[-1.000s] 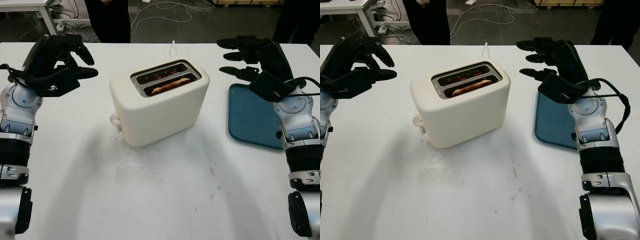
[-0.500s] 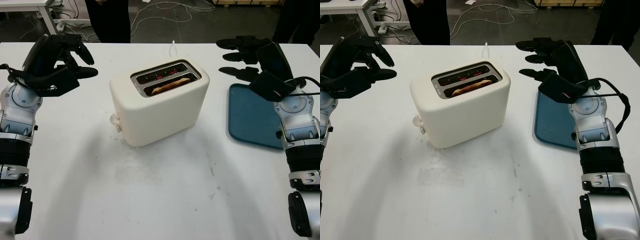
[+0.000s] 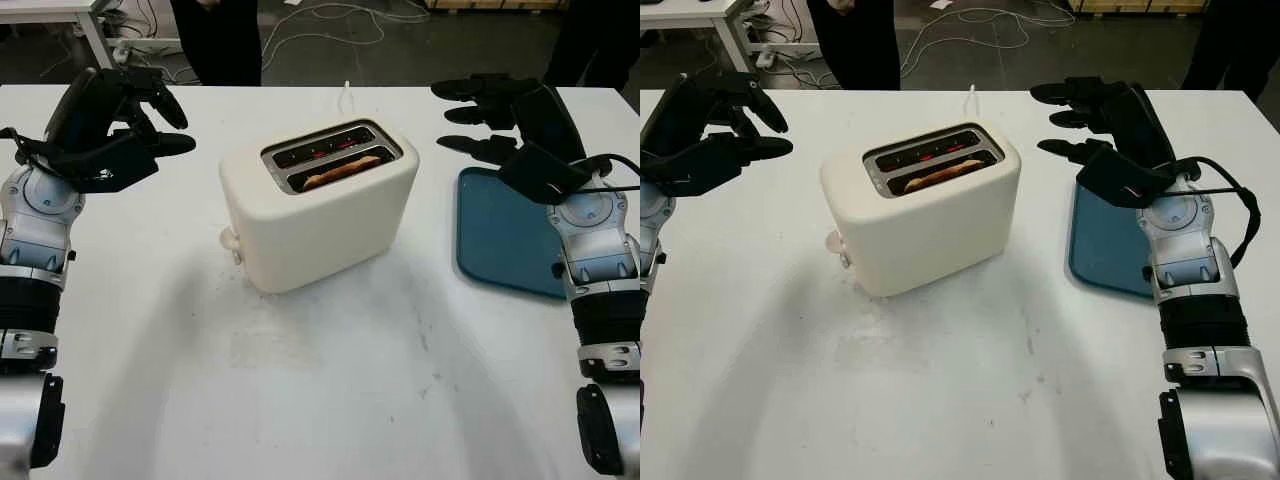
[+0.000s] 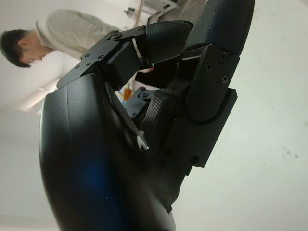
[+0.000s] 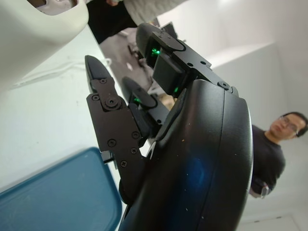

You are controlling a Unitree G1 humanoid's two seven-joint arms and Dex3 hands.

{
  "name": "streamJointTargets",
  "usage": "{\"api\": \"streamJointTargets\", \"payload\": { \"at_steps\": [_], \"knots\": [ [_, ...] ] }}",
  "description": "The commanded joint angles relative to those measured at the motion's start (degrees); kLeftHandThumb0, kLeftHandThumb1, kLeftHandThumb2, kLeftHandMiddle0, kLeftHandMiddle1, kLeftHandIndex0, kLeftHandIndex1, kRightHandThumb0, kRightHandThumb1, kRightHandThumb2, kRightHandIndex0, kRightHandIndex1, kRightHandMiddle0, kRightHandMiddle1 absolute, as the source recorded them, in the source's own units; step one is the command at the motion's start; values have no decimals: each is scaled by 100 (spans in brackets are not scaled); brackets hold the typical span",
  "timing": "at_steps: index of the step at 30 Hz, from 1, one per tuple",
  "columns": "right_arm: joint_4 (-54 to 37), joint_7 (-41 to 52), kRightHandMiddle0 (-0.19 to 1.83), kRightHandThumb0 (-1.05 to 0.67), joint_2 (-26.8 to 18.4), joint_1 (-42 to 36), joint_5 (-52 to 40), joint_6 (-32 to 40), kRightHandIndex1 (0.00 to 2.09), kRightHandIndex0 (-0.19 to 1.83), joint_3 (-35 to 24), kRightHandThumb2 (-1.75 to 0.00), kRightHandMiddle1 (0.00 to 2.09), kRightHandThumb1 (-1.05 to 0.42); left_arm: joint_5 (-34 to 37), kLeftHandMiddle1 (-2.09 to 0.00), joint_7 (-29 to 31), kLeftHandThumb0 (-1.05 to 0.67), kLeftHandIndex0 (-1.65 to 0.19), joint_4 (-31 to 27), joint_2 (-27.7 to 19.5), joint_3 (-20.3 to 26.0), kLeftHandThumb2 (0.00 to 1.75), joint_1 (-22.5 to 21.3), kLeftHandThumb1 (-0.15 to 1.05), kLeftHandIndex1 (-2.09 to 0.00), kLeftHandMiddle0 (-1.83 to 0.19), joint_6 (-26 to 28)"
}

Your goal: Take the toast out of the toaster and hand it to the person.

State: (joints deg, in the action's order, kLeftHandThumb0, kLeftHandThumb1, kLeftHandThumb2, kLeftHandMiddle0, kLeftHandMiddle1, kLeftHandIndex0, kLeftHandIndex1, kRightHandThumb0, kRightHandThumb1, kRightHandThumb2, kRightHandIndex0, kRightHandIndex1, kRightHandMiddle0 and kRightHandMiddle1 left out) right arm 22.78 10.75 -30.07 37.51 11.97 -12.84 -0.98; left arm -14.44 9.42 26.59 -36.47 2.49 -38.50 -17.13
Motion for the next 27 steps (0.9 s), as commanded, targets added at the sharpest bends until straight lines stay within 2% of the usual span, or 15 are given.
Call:
{"api": "streamJointTargets", "payload": {
  "at_steps": [1, 18, 27],
  "knots": [
    [31, -66, 80, -19, 39, -54, 4, -67, 1, 90, -4, 0, 1, -82, 7, -120, -25, -105, -81, 32, -52, 23, 1, 30, 88, -122, -96, -111],
    [210, -43, 80, -22, 78, 5, -101, -205, 1, 91, -21, 0, 1, -82, 75, -120, 20, -105, -82, -6, -10, 52, 0, 17, 87, -122, -96, 43],
    [149, -68, 80, -21, 58, -20, -51, -197, 0, 91, -11, 0, 0, -82, 32, -120, -15, -105, -81, 45, -40, 31, 1, 10, 89, -123, -96, -89]
  ]
}}
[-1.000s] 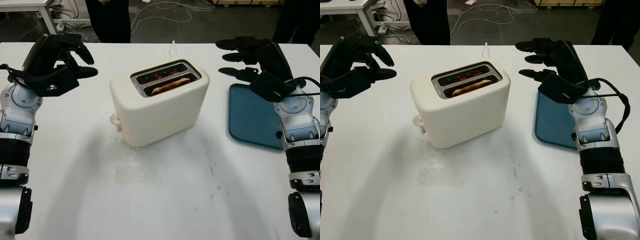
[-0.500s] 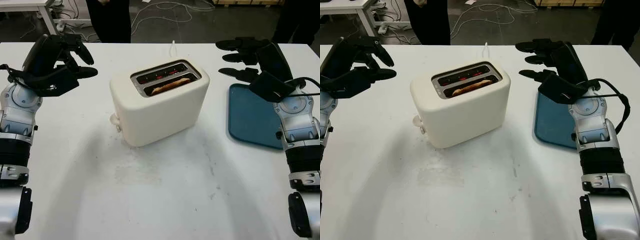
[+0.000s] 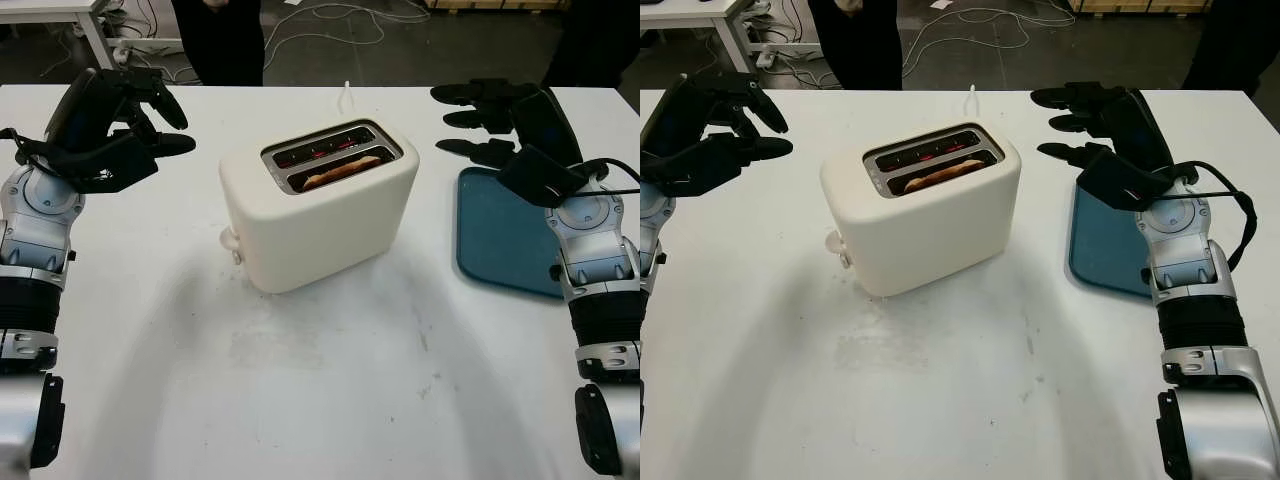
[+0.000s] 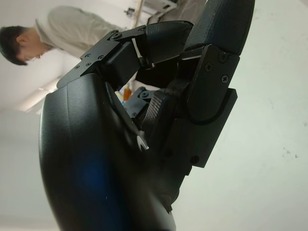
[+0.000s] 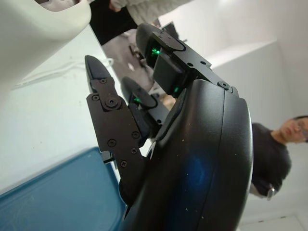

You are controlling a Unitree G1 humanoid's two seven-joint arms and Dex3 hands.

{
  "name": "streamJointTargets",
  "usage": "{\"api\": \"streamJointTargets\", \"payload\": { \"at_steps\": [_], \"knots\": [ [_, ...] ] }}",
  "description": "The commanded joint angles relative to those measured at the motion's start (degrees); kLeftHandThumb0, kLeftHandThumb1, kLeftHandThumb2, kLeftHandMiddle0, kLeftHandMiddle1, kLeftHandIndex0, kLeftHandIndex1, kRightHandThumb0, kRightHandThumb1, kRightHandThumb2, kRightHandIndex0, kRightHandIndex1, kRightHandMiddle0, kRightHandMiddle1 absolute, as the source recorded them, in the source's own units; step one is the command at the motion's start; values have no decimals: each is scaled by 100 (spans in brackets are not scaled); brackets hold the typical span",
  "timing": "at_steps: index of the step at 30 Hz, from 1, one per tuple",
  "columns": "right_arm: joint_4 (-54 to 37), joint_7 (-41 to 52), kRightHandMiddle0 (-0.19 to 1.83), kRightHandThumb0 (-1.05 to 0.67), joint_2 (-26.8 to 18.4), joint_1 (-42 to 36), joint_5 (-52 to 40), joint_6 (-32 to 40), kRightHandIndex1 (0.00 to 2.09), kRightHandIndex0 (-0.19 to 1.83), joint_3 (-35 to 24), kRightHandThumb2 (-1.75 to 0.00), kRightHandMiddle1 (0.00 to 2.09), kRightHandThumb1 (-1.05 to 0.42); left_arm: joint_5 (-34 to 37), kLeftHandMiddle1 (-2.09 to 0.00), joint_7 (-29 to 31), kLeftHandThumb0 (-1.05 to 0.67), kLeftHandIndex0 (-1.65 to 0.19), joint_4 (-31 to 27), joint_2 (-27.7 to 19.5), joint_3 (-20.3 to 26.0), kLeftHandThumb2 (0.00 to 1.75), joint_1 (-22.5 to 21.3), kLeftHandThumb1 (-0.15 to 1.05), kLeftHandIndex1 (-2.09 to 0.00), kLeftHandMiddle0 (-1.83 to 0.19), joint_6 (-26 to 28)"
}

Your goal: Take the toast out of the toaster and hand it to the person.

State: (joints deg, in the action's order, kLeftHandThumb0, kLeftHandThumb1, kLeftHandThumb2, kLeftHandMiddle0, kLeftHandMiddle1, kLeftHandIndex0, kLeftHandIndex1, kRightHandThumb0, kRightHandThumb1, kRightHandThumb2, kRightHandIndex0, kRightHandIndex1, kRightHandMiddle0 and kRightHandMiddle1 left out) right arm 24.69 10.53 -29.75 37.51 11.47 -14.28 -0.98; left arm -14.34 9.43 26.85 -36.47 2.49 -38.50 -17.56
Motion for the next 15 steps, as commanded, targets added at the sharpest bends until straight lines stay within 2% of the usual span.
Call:
{"api": "streamJointTargets", "payload": {
  "at_steps": [1, 5, 15],
  "knots": [
    [-46, -40, 80, -21, 21, -25, -4, -59, 0, 91, -12, 0, 0, -82, 0, -120, -48, -105, -82, -6, -29, 34, 1, 17, 88, -123, -96, 11],
    [-15, -37, 80, -20, 25, -24, -17, -86, 0, 91, -17, 0, 0, -82, -19, -121, -47, -105, -80, 28, -51, 16, 1, 22, 89, -124, -96, -103],
    [-22, -64, 81, -22, -3, -39, 50, -113, 1, 92, 3, 0, 1, -82, 36, -119, -13, -105, -82, -10, -18, 38, 0, 32, 86, -121, -97, 5]
  ]
}}
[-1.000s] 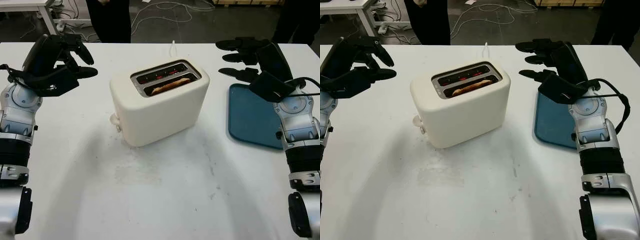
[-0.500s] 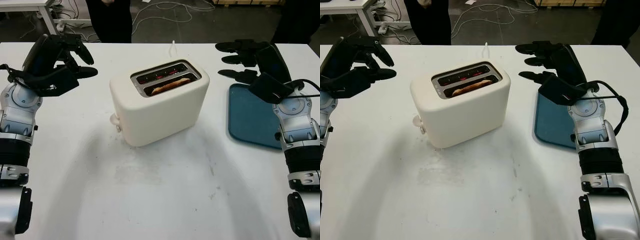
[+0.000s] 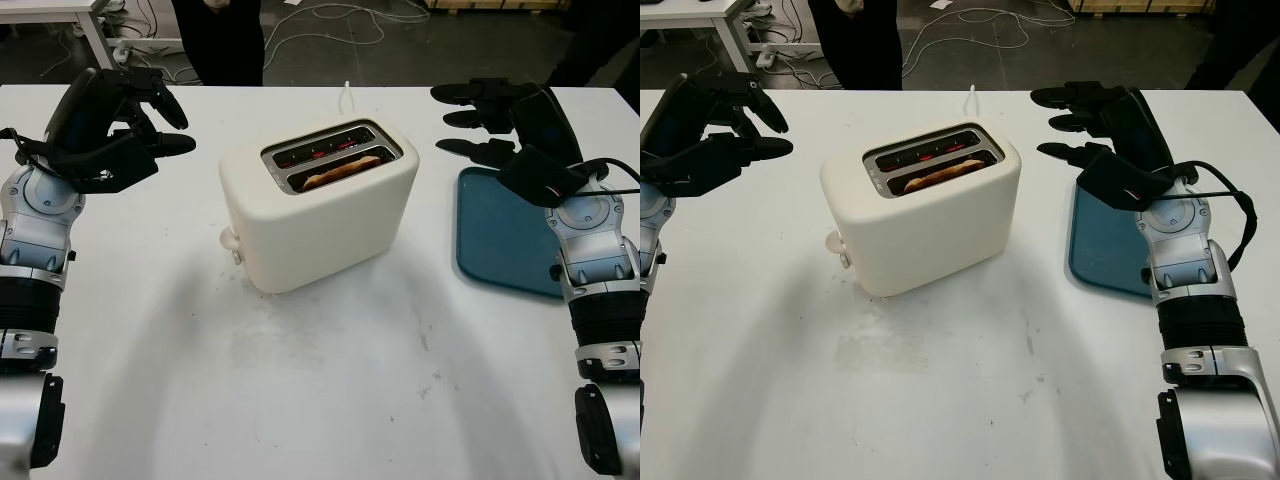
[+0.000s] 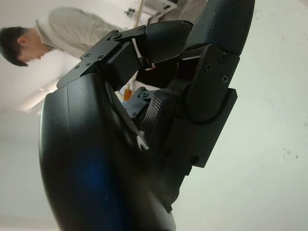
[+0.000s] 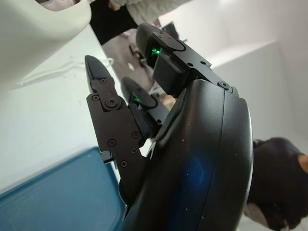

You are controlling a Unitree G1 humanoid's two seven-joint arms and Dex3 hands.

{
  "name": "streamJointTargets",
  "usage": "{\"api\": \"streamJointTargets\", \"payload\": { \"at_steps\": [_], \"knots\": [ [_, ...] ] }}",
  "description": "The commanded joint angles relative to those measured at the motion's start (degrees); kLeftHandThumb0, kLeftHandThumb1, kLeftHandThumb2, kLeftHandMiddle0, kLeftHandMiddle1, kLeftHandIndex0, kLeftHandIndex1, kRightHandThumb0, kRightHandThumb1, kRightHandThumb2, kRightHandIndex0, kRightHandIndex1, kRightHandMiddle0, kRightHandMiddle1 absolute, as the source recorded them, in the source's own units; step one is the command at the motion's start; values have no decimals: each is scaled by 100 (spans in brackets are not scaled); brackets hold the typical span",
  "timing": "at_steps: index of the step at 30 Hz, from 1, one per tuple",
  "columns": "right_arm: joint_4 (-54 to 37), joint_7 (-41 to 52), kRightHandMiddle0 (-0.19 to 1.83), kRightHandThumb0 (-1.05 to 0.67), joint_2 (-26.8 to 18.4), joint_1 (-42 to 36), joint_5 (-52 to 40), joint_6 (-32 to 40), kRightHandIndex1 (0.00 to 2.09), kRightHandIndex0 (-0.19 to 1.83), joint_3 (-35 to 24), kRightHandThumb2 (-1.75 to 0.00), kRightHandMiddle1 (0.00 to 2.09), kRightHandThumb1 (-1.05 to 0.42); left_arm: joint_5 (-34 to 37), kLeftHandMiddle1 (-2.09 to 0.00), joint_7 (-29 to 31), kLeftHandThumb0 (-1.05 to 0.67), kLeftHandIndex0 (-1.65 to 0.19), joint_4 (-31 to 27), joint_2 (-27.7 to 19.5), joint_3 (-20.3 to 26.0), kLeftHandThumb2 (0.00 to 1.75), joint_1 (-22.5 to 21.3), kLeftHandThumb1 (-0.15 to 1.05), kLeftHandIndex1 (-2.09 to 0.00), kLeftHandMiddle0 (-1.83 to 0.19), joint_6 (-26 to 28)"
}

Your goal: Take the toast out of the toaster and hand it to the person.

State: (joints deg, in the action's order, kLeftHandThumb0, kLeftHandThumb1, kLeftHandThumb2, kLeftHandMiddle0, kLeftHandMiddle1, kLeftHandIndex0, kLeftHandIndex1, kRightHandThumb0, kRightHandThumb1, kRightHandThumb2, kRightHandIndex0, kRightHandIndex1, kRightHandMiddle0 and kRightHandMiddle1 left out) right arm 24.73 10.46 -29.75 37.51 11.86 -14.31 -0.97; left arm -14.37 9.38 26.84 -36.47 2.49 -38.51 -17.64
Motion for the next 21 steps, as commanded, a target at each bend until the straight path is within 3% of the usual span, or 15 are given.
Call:
{"api": "streamJointTargets", "payload": {
  "at_steps": [1, 21],
  "knots": [
    [-41, -50, 81, -22, 4, -41, 7, -77, 1, 92, -4, 0, 1, -82, 20, -119, -23, -105, -83, 7, -24, 31, 0, 28, 86, -121, -97, -3],
    [23, -74, 81, -23, 8, -34, 11, -141, 0, 92, -6, 0, 0, -82, 46, -119, -22, -105, -83, 27, -21, 43, 0, 34, 87, -121, -97, -51]
  ]
}}
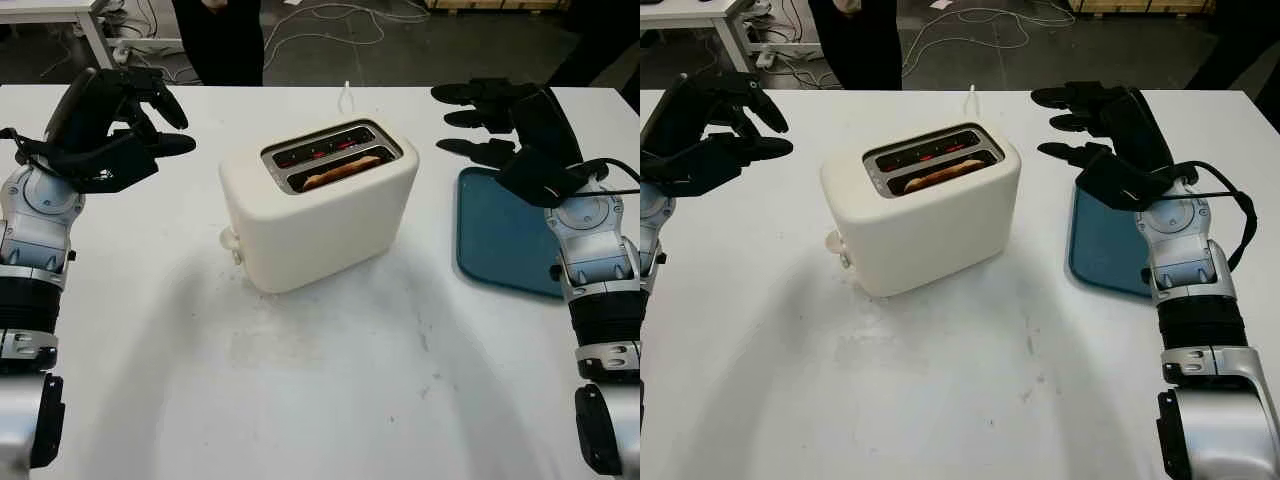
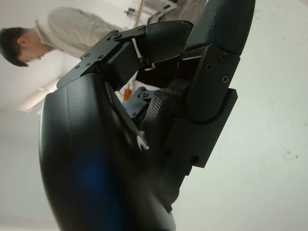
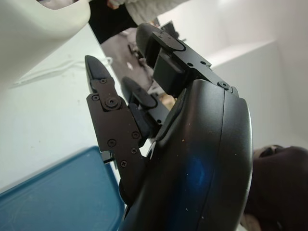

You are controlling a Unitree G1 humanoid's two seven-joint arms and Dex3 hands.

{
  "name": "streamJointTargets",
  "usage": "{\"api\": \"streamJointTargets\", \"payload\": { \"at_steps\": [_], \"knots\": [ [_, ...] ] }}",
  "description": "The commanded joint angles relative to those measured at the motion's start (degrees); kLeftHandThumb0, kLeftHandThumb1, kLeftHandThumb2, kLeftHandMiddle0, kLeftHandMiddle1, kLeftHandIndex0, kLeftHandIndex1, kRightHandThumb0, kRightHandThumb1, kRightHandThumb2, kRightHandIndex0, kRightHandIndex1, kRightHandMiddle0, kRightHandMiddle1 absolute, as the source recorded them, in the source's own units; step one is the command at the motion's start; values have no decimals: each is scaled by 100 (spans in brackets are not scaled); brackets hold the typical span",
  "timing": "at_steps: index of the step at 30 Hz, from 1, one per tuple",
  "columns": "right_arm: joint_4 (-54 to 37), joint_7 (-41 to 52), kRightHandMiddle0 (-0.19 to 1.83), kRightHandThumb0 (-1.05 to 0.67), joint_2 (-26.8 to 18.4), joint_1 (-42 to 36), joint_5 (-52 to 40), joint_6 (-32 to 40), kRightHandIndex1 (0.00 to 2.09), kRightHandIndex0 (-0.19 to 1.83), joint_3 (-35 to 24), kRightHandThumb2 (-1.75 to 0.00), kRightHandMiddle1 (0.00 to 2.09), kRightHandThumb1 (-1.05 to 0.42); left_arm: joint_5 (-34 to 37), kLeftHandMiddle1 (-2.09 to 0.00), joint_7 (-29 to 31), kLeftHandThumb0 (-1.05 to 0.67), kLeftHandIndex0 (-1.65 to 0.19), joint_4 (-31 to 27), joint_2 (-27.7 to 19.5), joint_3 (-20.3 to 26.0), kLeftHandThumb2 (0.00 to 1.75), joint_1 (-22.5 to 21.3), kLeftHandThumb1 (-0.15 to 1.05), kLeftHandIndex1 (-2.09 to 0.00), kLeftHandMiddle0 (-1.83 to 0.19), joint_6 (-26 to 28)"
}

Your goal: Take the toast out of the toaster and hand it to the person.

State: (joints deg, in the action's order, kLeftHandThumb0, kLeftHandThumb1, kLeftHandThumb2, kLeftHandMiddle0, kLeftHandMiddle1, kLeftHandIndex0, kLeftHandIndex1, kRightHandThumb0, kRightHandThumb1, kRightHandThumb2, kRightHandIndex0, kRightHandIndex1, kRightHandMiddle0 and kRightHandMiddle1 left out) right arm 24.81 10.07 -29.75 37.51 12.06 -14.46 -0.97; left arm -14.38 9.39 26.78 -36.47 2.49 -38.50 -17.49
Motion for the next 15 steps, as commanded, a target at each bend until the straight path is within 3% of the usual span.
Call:
{"api": "streamJointTargets", "payload": {
  "at_steps": [1, 15],
  "knots": [
    [32, -34, 81, -23, 14, -24, -12, -133, 0, 92, -3, 0, 0, -82, 10, -119, -27, -105, -83, -7, -28, 31, 1, 36, 88, -121, -97, 20],
    [197, -14, 82, -25, 49, 41, -77, -257, 0, 92, -18, 0, 0, -82, 32, -120, 0, -105, -82, 49, -20, 29, 0, 0, 88, -122, -96, -37]
  ]
}}
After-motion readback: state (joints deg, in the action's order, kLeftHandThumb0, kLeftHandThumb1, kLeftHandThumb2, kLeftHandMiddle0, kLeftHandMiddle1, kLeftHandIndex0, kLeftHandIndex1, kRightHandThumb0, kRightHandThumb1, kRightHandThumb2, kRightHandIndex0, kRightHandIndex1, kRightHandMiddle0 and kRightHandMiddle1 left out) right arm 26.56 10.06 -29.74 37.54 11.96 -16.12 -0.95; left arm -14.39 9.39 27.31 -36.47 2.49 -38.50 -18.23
